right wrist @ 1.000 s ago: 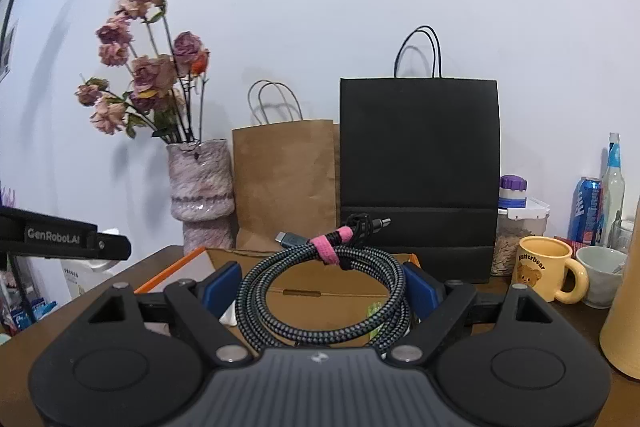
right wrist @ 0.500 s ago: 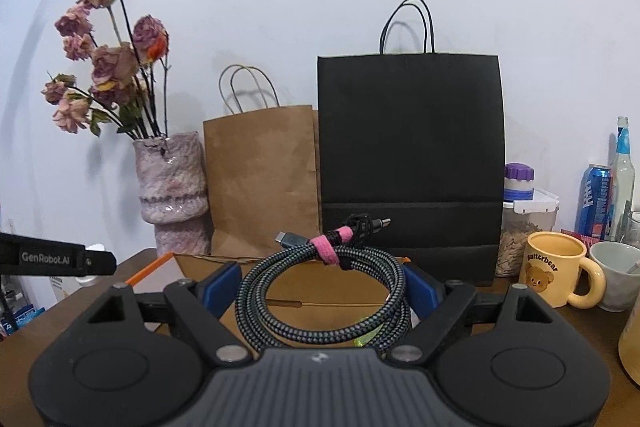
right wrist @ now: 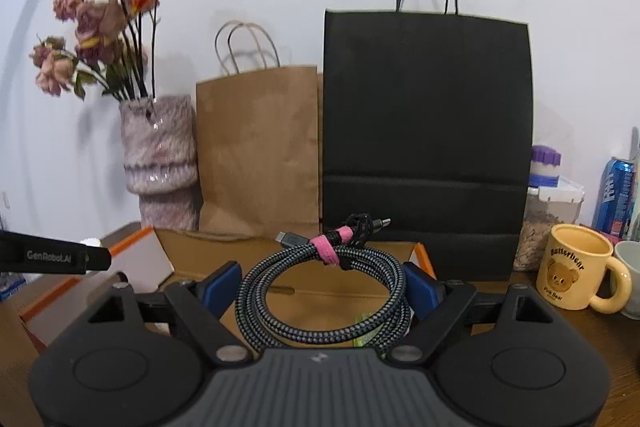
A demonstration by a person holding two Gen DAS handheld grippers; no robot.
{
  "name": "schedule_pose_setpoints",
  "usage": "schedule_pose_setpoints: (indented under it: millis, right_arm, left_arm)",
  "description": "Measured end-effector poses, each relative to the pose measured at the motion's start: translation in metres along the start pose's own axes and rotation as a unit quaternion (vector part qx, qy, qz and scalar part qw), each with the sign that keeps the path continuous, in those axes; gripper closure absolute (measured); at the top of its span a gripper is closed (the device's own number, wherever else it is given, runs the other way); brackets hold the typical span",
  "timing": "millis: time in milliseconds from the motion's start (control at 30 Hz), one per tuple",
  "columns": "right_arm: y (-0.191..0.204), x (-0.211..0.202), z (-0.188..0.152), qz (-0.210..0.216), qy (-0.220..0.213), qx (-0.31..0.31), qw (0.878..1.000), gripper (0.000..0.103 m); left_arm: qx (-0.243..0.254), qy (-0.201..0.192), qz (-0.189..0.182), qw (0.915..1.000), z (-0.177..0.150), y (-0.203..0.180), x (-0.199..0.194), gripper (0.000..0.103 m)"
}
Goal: Organize rigid objects
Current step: 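Carry the white cap and braided cable over the red box, then open both tools to drop the white cap and cable into the box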
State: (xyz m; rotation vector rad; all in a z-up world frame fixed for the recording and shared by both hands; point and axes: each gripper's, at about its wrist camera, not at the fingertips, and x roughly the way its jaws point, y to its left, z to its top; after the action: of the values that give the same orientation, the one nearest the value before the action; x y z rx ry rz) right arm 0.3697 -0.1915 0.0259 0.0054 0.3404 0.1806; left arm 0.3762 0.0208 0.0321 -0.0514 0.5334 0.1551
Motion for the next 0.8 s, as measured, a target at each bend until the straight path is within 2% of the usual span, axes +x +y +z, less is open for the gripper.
schedule_pose_setpoints:
  millis: [333,500,633,700,767,800]
  right_arm:
    - [0.001,0.009,-0.010,0.006,0.014,-0.005,1.000,0.018]
    - [0.000,0.012,-0.011,0.011,0.022,-0.004,1.000,0.017]
    - [-0.001,0.019,-0.013,0.014,0.047,-0.002,0.999,0.013]
    - [-0.001,0.020,-0.015,0.005,0.048,-0.004,0.999,0.001]
    - [-0.002,0.020,-0.015,0.005,0.047,-0.001,0.999,0.000]
    - [-0.002,0.020,-0.015,0.006,0.049,0.001,0.999,0.000]
  left_arm:
    - [0.012,0.013,-0.003,0.9998,-0.008,-0.002,0.010,0.062]
    - [0.022,0.014,-0.016,0.9995,-0.009,-0.006,0.009,0.060]
    - [0.029,0.007,-0.020,0.9993,-0.010,-0.009,0.005,0.028]
    - [0.031,0.000,-0.017,0.9994,-0.010,-0.010,0.004,0.021]
    - [0.028,-0.002,-0.021,0.9994,-0.009,-0.009,0.003,0.009]
    - [0.026,-0.004,-0.021,0.9994,-0.009,-0.008,0.002,0.007]
